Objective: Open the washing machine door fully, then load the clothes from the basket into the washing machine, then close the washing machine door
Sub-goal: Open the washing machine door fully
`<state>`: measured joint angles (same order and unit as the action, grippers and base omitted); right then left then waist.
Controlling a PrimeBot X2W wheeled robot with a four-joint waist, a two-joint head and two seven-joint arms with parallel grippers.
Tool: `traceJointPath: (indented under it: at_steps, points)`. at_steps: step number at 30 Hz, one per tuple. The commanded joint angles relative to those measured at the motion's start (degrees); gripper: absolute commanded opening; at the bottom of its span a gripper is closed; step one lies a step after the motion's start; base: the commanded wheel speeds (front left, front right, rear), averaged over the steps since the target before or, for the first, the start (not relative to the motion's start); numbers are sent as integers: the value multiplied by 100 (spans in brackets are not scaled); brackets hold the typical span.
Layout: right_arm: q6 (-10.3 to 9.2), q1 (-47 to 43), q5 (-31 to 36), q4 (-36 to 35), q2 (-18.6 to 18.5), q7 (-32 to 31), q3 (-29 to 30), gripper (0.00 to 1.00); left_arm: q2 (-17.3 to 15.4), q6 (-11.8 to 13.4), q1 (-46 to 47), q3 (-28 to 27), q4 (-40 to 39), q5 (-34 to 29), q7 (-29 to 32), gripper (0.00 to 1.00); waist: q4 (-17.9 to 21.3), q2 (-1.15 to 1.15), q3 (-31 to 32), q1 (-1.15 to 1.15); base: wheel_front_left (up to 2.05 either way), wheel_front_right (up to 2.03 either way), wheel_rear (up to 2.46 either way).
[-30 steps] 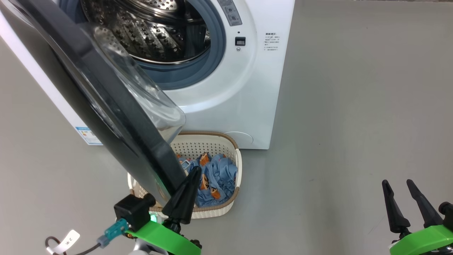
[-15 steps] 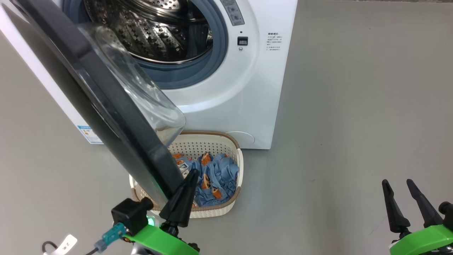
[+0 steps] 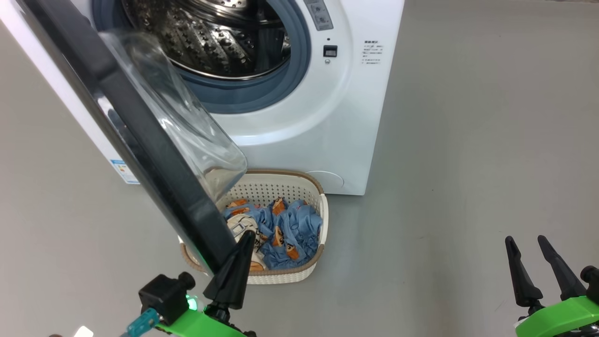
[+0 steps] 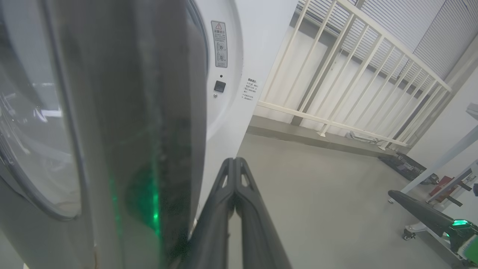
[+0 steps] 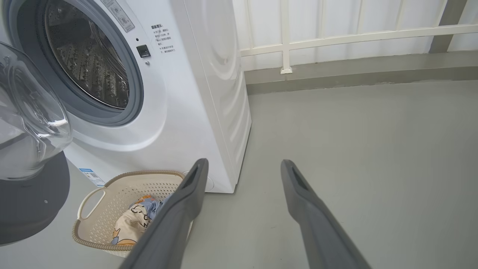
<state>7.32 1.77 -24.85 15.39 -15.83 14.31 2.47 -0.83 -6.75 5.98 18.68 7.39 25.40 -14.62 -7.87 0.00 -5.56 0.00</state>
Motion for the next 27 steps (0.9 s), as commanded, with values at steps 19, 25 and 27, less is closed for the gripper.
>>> traceJointPath:
  at_steps: [19, 25, 27]
  points:
    - [17, 17, 23, -124, -109, 69, -175, 100, -205, 360, -389, -498, -576, -168, -38, 0, -201, 0, 30, 0, 0, 0, 0]
    - [17, 11, 15, -126, -136, 69, -180, 100, -205, 453, -533, -510, -720, -176, -37, 0, -271, 0, 41, 0, 0, 0, 0]
    - [17, 8, 11, -124, -145, 69, -181, 100, -205, 484, -573, -506, -764, -169, -27, 0, -303, 0, 48, 0, 0, 0, 0]
